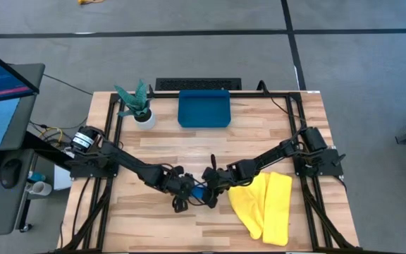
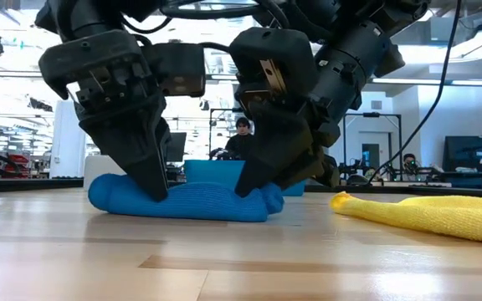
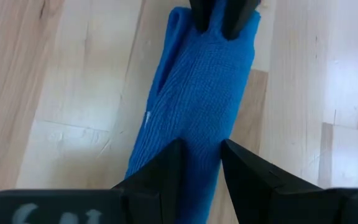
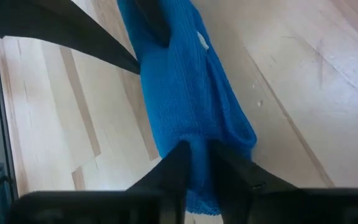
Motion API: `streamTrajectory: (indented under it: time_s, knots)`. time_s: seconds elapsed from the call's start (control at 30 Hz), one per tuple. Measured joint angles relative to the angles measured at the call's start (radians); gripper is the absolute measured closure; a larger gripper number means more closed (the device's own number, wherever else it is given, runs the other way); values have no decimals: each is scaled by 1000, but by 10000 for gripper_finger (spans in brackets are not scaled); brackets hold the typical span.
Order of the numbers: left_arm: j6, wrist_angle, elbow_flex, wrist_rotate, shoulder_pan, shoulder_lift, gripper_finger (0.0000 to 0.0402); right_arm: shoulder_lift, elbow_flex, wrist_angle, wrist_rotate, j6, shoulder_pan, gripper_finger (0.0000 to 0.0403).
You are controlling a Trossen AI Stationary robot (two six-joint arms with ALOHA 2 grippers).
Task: Roll microfiber towels into tight, uniform cylinder then place into a basket
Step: Roll the blue microfiber towel, then put the rolled blue microfiber towel into the blue bin
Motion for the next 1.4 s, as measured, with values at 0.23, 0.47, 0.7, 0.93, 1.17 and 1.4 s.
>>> streamTrajectory:
  time_s: [0.23,0.47,0.7,0.93,1.17,1.4]
  knots:
    - [-13,1,0,12,0,1,291,-1,-1,16,-17,-68,1,250]
    - [-62,2,0,21,2,1,291,-77,-7,-112,26,-168,5,234]
    - [-96,8,0,29,4,1,291,-177,-18,-226,299,-367,132,237]
    - [-131,14,-1,29,4,1,291,-167,-25,34,327,-665,249,238]
    - [-159,22,-2,29,5,1,291,-161,-25,75,329,-918,234,237]
    - [-160,24,1,36,19,1,291,-118,-23,83,325,-964,190,221]
